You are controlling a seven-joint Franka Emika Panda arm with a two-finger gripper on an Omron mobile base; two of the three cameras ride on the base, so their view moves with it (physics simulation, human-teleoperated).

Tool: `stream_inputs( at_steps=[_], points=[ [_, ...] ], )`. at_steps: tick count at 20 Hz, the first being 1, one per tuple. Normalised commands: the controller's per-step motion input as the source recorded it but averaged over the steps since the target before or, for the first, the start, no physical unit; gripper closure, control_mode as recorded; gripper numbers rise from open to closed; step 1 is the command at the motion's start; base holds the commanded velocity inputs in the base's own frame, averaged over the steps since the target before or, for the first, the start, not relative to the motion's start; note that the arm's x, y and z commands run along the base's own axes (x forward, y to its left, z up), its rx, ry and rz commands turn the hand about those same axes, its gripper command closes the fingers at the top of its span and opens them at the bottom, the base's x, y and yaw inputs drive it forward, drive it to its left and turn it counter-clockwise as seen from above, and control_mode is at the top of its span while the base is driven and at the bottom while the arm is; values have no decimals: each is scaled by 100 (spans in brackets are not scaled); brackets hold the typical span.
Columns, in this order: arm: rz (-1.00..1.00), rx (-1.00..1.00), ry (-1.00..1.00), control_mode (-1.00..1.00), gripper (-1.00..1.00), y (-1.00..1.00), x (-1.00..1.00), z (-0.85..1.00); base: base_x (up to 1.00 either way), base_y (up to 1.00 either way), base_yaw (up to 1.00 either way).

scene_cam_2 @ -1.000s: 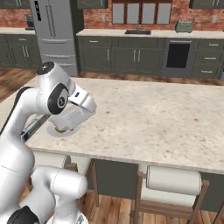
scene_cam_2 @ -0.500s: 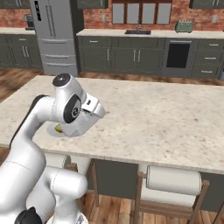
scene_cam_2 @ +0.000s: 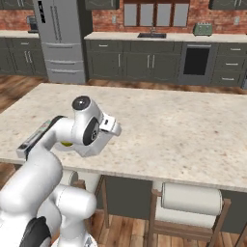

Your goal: Retrieve the tupperware and aluminum foil from the cabinet and place them on the dining counter near the plate with lemon and carrot to prepare for storing leftovers.

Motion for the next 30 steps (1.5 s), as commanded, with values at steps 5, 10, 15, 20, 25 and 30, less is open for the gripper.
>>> stream_inputs(
  at_steps=[5,10,15,20,25,30],
  points=[
    [2,0,0,-100,100,-1,68,-46,0,0,0],
    [1,0,0,-100,100,0,66,-47,0,0,0],
    [1,0,0,-100,100,0,66,-47,0,0,0],
    [1,0,0,-100,100,0,69,-46,0,0,0],
    [1,0,0,-100,-100,0,72,-47,0,0,0],
    [0,0,0,-100,-100,-7,30,-21,0,0,0]
  ],
)
